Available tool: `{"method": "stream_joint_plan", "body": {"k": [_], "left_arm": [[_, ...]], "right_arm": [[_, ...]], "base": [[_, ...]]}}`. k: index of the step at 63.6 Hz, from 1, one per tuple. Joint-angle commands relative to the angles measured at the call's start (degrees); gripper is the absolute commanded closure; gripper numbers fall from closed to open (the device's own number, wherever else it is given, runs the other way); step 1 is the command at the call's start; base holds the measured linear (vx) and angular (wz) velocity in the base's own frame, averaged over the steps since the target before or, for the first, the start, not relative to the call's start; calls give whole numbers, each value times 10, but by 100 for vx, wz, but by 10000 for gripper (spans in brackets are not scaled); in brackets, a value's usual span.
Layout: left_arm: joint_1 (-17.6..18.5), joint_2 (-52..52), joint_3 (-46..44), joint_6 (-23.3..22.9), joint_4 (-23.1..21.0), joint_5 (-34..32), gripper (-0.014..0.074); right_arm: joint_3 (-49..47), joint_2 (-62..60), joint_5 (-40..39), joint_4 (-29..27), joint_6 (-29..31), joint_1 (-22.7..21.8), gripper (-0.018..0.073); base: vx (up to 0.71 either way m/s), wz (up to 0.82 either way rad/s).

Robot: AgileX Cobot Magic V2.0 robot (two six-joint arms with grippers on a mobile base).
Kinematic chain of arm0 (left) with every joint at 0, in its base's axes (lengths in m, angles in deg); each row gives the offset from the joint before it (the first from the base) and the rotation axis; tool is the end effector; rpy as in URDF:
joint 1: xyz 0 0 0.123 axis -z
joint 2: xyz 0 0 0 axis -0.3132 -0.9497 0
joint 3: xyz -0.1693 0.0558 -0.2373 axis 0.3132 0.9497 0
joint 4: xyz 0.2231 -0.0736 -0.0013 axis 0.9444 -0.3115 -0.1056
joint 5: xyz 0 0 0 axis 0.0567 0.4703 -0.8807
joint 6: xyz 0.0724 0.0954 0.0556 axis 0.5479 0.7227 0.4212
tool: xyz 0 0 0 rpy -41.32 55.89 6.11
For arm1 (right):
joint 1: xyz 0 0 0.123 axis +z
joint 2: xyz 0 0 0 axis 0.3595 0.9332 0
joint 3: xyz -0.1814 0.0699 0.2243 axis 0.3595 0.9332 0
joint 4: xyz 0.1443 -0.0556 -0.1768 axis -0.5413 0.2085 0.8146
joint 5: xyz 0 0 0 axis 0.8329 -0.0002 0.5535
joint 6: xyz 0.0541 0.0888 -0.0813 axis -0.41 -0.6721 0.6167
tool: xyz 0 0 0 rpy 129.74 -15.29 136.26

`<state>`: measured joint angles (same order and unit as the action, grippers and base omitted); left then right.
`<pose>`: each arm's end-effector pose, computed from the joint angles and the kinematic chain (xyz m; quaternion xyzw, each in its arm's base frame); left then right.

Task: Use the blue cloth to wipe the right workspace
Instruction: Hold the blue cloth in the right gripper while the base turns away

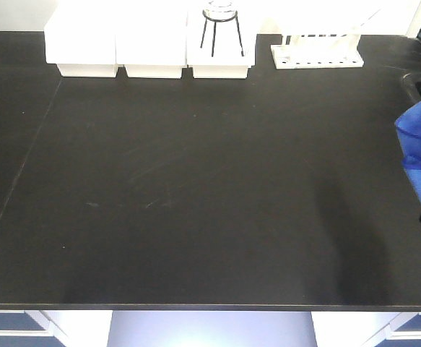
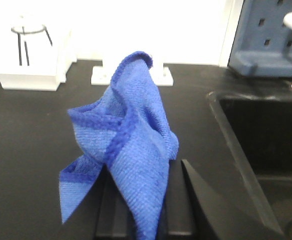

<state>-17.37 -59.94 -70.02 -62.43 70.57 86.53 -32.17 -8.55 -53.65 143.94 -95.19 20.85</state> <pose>0.0680 0.0025 0.1827 -0.0179 0.7473 -0.0081 0.6642 0.1350 -0.0019 0.2507 -0.0086 0.7881 -0.0155 0.6153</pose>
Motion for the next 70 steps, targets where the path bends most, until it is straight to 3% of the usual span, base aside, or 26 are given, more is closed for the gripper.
{"method": "stream_joint_plan", "body": {"k": [1,70], "left_arm": [[-3,9,18,-5,1,-46,602],[-3,9,18,-5,1,-46,602]], "right_arm": [[-15,-11,-11,8,4,-2,559],[-15,-11,-11,8,4,-2,559]], "base": [[0,0],[-5,1]]}}
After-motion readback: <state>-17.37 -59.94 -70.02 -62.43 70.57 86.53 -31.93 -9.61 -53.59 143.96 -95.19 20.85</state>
